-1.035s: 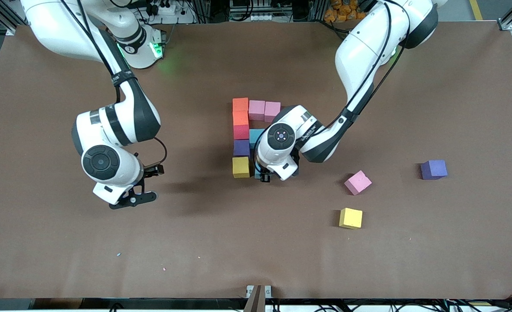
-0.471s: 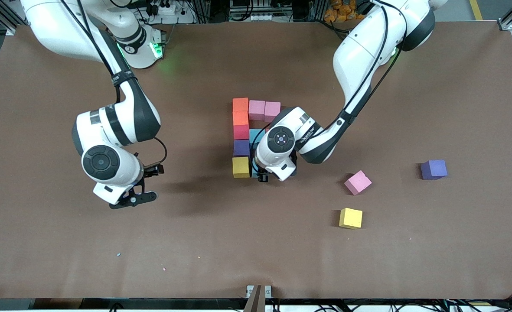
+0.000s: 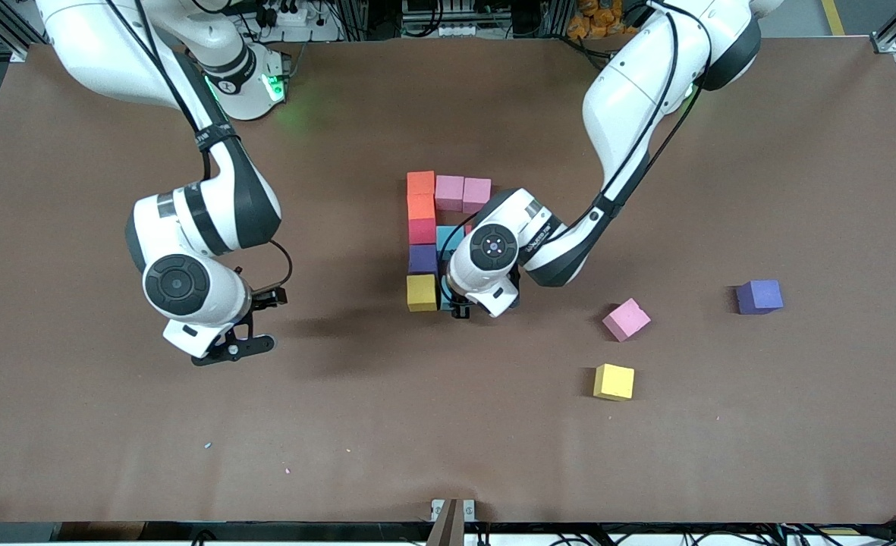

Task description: Arrange 11 blocks into digit 3

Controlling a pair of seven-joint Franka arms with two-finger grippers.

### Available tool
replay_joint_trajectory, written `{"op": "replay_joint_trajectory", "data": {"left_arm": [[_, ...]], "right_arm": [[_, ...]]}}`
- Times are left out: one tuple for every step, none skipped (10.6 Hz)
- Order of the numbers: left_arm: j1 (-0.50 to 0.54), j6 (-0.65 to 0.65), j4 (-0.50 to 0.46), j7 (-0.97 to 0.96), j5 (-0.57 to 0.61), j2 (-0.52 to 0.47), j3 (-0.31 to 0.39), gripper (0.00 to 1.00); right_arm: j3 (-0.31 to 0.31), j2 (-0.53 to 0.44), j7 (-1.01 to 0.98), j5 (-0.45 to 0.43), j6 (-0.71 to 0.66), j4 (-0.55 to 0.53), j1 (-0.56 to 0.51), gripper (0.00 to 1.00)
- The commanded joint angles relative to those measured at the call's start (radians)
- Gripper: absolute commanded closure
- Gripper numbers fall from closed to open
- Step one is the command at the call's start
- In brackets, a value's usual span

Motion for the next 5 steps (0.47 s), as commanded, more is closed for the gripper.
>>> {"op": "replay_joint_trajectory", "data": {"left_arm": [[-0.011, -0.023, 0.031, -0.012, -0.026, 0.011, 0.012, 0.93], [-0.013, -0.023, 0.031, -0.015, -0.026, 0.011, 0.012, 0.93], [-0.011, -0.023, 0.031, -0.017, -0.026, 0.011, 0.012, 0.93], [-0.011, -0.023, 0.031, -0.017, -0.026, 0.011, 0.012, 0.93], [-0.011, -0.023, 0.031, -0.017, -0.036, 0.011, 0.012, 0.93]], "right_arm": [[0.002, -0.027, -0.011, 0.013, -0.006, -0.026, -0.004, 0.0], [0.002, -0.027, -0.011, 0.015, -0.006, -0.026, -0.004, 0.0], [0.002, -0.027, -0.011, 0.015, -0.006, -0.028, -0.004, 0.0], [0.002, -0.027, -0.011, 0.015, -0.006, -0.028, -0.004, 0.0], [0.002, -0.027, -0.011, 0.015, -0.006, -0.028, -0.004, 0.0]]}}
